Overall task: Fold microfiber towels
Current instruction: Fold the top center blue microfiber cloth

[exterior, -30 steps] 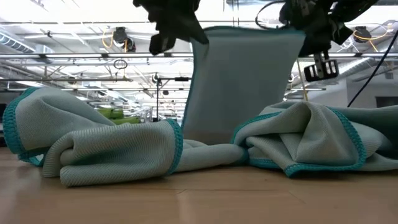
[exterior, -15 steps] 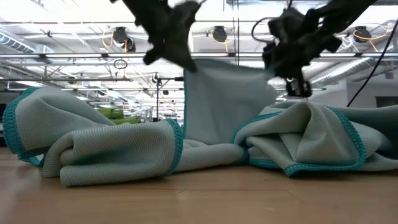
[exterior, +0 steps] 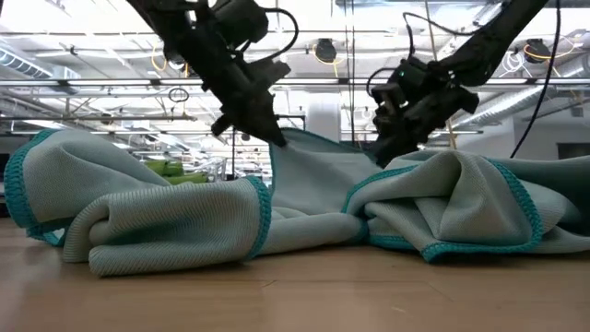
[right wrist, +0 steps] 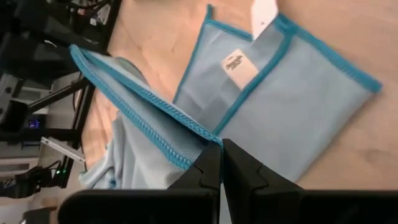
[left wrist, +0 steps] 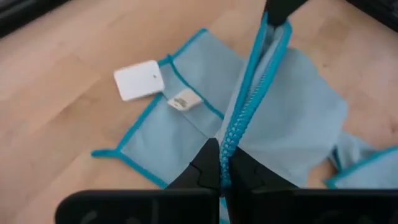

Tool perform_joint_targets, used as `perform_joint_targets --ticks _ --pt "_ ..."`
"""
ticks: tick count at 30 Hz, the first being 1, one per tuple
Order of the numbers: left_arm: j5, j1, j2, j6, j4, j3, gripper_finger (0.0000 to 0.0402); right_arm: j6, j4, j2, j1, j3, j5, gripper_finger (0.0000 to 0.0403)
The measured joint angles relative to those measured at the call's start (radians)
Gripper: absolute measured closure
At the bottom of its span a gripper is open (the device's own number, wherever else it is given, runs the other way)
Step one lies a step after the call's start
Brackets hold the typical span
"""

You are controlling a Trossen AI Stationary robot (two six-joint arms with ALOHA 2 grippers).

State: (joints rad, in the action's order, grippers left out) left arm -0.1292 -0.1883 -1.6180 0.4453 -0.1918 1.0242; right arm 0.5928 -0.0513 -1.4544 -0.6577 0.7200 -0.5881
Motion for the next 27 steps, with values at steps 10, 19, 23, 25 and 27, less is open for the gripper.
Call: perform_joint_targets --ticks 10,19,23,25,27 --pt "-0.078 -0.045 -0.039 -0.034 0.118 -0.065 0.039 -0.029 0.087 -0.079 -0.032 0.001 0.04 0.0403" --pt "-0.097 -0.067 -0.096 -0.13 0.268 -0.067 0.0367 -0.055 0.066 -0.078 -0.056 -0.002 0.132 0.0358" --pt "-0.114 -0.066 -0.113 -0.122 0.262 -0.067 0.0314 -0.044 0.062 -0.076 -0.074 -0.002 0.133 0.0294" --pt "-0.123 -0.065 -0.113 -0.119 0.244 -0.07 0.0285 -0.042 0.041 -0.071 -0.087 -0.002 0.121 0.0262" --pt "-0.137 -0.065 -0.109 -0.119 0.236 -0.07 0.0257 -0.056 0.032 -0.049 -0.101 -0.002 0.101 0.0235"
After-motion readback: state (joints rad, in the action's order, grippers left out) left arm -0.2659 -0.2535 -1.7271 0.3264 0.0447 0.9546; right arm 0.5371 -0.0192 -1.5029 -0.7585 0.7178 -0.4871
